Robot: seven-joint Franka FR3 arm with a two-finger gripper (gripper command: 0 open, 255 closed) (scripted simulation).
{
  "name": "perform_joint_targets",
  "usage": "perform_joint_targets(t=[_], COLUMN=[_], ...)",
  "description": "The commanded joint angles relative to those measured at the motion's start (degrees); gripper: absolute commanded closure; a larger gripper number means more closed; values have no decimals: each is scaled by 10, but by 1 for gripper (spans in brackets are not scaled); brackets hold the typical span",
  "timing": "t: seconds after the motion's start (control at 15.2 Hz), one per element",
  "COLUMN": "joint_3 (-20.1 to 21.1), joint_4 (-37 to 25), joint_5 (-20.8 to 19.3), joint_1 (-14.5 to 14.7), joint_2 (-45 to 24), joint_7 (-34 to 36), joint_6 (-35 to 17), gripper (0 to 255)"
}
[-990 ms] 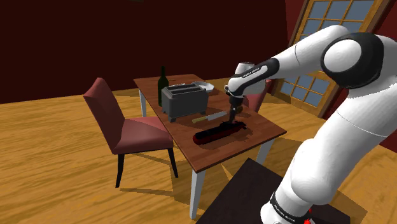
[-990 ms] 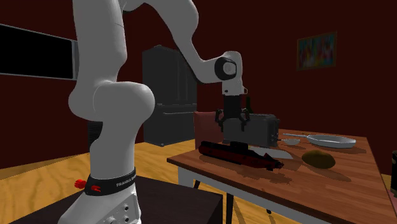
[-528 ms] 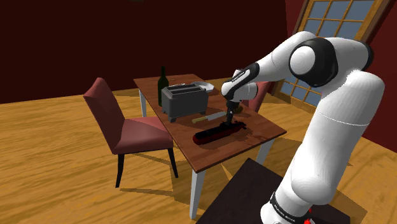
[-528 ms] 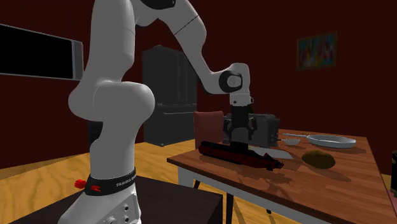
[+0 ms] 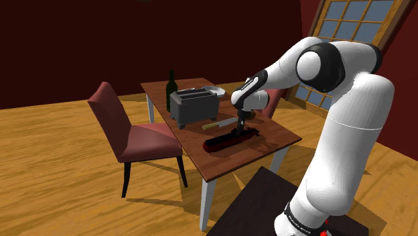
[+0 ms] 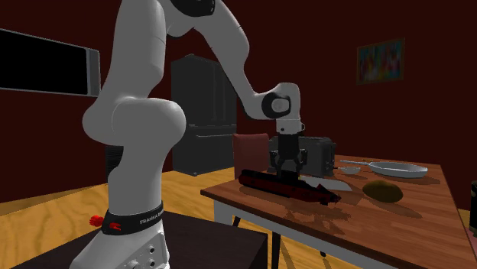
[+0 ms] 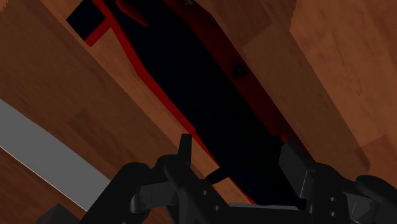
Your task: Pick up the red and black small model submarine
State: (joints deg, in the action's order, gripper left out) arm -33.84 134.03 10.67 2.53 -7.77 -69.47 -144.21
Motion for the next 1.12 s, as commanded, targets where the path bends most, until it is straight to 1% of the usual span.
perform_joint_targets(t=[0.0, 0.4, 1.06], joint_3=[0, -1, -13], joint_4=[1, 2, -18], joint_5=[1, -1, -70], joint_1=[0, 0, 8], joint_2=[-2, 1, 68], joint_7=[0, 1, 51], joint_6=[-1, 0, 71], gripper=[255, 255, 255])
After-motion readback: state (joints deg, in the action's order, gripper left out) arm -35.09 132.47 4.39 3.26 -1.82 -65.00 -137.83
